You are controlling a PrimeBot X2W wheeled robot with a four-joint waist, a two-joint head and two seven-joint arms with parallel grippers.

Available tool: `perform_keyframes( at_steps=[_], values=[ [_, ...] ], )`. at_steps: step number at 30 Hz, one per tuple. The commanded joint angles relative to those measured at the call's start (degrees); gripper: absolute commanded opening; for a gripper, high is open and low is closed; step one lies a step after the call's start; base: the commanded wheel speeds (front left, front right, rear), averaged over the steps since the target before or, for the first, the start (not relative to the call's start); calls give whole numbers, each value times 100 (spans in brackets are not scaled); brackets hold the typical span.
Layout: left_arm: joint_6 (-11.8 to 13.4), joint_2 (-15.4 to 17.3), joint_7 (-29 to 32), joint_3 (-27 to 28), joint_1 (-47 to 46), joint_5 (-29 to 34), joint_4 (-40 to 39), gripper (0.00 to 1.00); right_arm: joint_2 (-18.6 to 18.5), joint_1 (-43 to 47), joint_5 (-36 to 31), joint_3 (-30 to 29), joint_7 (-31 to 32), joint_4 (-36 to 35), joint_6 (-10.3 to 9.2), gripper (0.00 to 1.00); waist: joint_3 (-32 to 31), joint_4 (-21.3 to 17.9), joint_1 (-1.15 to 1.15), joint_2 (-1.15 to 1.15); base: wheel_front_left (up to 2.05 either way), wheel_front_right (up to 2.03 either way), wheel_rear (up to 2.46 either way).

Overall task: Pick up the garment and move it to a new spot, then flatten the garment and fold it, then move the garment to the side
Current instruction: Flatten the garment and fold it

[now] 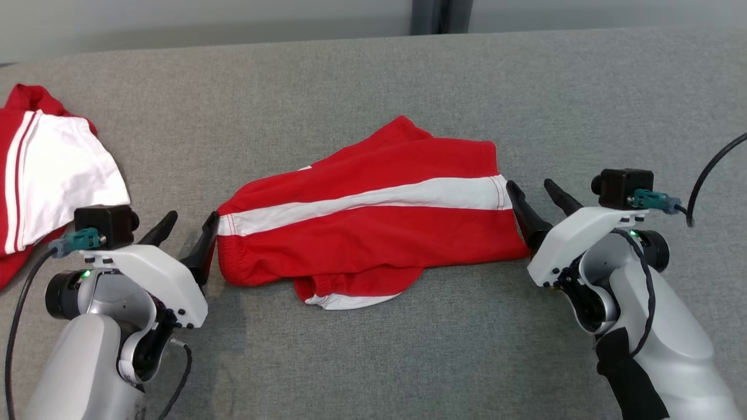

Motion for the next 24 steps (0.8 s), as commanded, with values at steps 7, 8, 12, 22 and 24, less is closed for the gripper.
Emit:
perform_keyframes(
  at_steps=[7,8,12,22,24],
  values=[
    [-117,24,481,-131,-361,-238,36,100,-89,-538,329,253,350,591,13,100,293,151,0,0,0,0,0],
    [-123,28,529,-151,-371,-252,41,100,-79,-583,407,286,405,643,13,100,301,162,0,0,0,0,0],
    [-145,-17,710,-281,-424,-315,44,100,-41,-728,725,407,659,920,13,100,312,207,0,0,0,0,0],
    [-176,-73,834,-395,-317,-488,-176,24,-23,-741,1169,840,705,954,13,41,294,255,0,0,0,0,0],
    [-187,-71,889,-416,-295,-538,-211,20,-42,-761,1236,904,655,959,13,39,291,259,0,0,0,0,0]
  ],
)
